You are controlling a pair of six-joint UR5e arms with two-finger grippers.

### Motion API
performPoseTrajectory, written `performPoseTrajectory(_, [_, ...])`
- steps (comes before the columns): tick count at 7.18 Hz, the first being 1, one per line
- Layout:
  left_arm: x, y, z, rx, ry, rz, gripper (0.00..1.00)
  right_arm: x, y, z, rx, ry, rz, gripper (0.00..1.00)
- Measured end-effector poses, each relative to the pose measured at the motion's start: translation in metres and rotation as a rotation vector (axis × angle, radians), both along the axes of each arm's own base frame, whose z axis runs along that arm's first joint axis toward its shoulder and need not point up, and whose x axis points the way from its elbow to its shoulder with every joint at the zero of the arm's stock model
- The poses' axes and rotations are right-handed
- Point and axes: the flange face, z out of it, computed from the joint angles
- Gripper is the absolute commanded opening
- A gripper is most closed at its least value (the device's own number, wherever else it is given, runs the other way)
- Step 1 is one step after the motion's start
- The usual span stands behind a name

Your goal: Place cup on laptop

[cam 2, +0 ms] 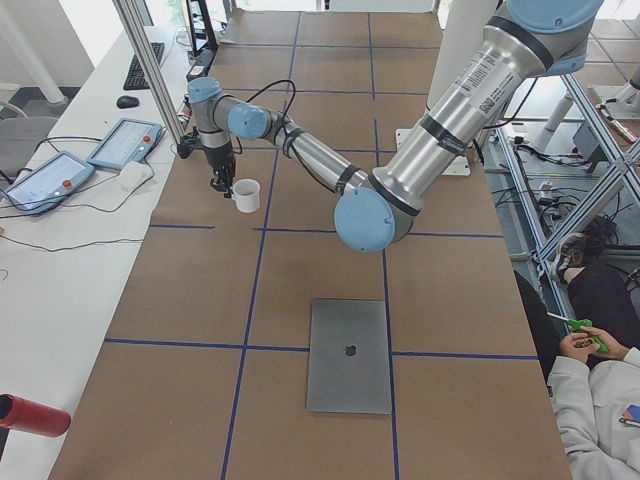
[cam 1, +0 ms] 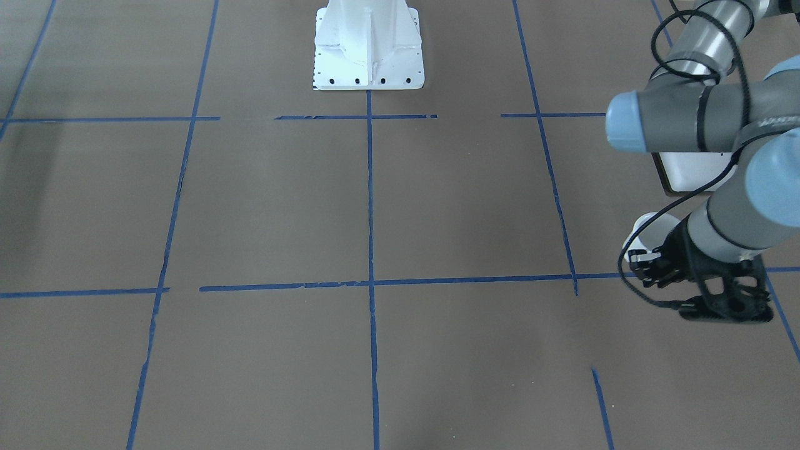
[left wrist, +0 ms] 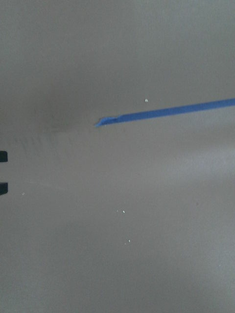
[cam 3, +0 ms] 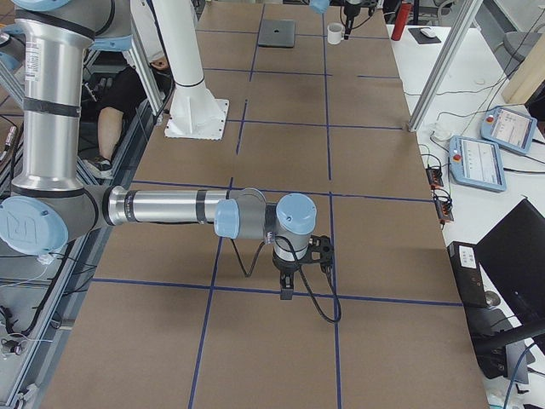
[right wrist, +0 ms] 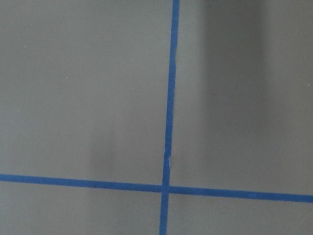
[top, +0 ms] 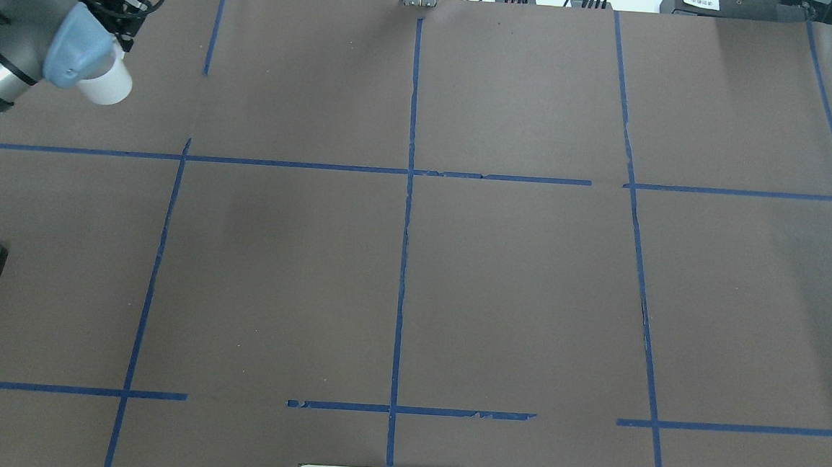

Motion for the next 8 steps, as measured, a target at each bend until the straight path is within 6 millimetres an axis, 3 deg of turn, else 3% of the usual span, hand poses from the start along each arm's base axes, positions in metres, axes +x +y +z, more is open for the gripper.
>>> performPoseTrajectory(1, [-0.044, 0.027, 0.032, -0.013, -0.019, 0.036, 0.0, 0.0, 0.0, 0.0, 0.0, 0.001, 0.0, 1.0])
performPoseTrajectory(3, [-0.097, 0.091, 0.119, -0.103, 0.055, 0.114, 0.0, 0.0, 0.0, 0.0, -0.001, 0.001, 0.001, 1.0])
performPoseTrajectory(6, [-0.142, 0.211, 0.219, -0.131, 0.114, 0.132, 0.0, 0.0, 0.0, 0.0, -0.001, 0.001, 0.001, 1.0])
performPoseTrajectory(7, [-0.152, 0.244, 0.25, -0.117, 0.12, 0.123, 0.0, 0.0, 0.0, 0.0, -0.001, 0.001, 0.001, 1.0])
performPoseTrajectory(8, [-0.158, 0.265, 0.279, -0.109, 0.126, 0.096, 0.0, 0.0, 0.0, 0.0, -0.001, 0.0, 0.001, 1.0])
